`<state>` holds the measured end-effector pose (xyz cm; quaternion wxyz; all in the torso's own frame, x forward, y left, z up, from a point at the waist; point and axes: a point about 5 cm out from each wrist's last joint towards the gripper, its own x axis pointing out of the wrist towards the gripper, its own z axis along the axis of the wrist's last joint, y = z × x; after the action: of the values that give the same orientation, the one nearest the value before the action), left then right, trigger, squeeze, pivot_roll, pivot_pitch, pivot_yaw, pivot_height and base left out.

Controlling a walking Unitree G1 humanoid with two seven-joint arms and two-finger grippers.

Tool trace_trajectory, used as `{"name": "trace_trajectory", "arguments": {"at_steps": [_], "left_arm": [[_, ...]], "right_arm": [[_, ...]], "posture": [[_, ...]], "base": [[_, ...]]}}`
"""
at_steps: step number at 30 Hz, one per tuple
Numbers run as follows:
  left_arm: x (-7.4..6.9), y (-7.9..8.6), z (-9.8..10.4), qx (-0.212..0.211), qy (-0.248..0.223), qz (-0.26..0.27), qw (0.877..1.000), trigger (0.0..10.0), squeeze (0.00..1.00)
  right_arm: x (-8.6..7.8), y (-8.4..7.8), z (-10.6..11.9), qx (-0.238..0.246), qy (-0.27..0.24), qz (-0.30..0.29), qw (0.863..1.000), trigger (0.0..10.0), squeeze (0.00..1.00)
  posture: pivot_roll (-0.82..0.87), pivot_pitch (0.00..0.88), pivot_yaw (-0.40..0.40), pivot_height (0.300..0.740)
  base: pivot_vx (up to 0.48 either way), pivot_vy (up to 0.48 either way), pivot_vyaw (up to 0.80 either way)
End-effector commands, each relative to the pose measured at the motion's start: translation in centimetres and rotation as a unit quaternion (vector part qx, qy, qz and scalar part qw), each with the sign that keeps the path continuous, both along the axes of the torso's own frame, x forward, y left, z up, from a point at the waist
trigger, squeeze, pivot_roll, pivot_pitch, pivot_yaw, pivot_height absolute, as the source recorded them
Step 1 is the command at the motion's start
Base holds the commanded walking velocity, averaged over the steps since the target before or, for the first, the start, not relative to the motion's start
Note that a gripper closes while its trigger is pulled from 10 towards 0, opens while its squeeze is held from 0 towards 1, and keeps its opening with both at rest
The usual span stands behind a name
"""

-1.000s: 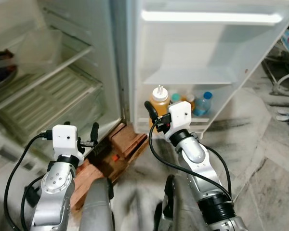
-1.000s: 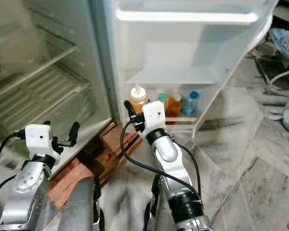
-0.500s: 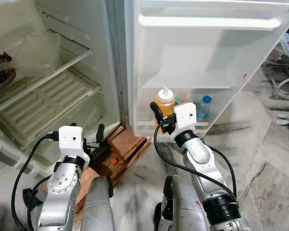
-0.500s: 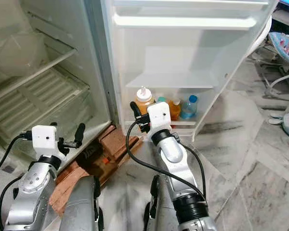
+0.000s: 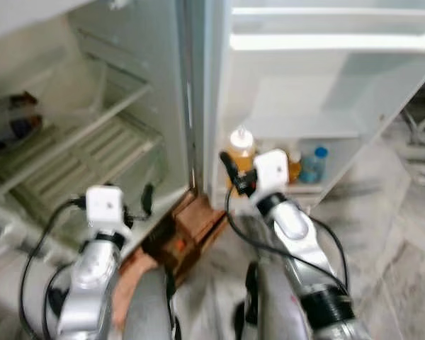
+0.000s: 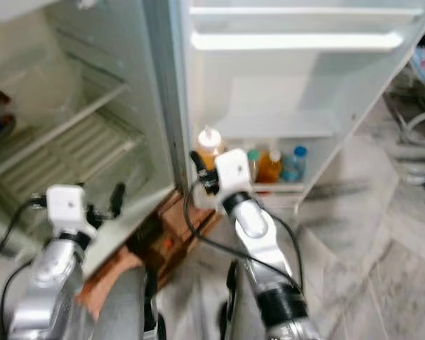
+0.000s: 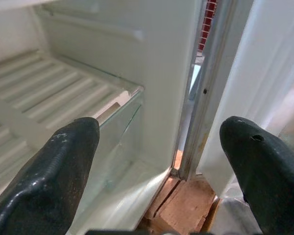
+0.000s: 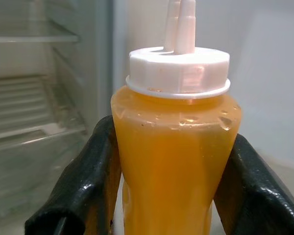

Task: Restocking fridge

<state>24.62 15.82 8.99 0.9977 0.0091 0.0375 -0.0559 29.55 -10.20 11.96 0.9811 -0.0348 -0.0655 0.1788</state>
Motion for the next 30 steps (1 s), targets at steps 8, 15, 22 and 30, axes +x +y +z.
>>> {"name": "trace_trajectory", "arguments": {"at_steps": [8,15,22,30], "left_arm": [[-0.3,1.0,-0.2,0.015,0.005,0.01,1.0,10.0,0.0],[-0.4,0.9,-0.2,0.016,0.005,0.009,1.0,10.0,0.0],[-0.5,1.1,-0.3,0.018,0.009,0.01,1.0,10.0,0.0],[-1.4,1.0,-0.3,0.017,0.015,0.008,1.0,10.0,0.0]], "right_arm": [[-0.1,1.1,0.5,0.007,-0.009,0.015,1.0,10.0,0.0],[-0.1,1.1,0.4,0.003,-0.011,0.014,1.0,10.0,0.0],[0.1,0.2,-0.7,-0.03,0.007,-0.015,0.999,10.0,0.0],[1.0,-1.4,-3.0,-0.042,0.057,-0.034,0.997,10.0,0.0]], "posture": [[0.13,0.127,-0.027,0.605],[0.13,0.13,-0.028,0.605],[0.13,0.136,-0.029,0.605],[0.16,0.181,-0.026,0.605]], "base": [[0.0,0.0,0.0],[0.0,0.0,0.0],[0.0,0.0,0.0],[0.0,0.0,0.0]]}}
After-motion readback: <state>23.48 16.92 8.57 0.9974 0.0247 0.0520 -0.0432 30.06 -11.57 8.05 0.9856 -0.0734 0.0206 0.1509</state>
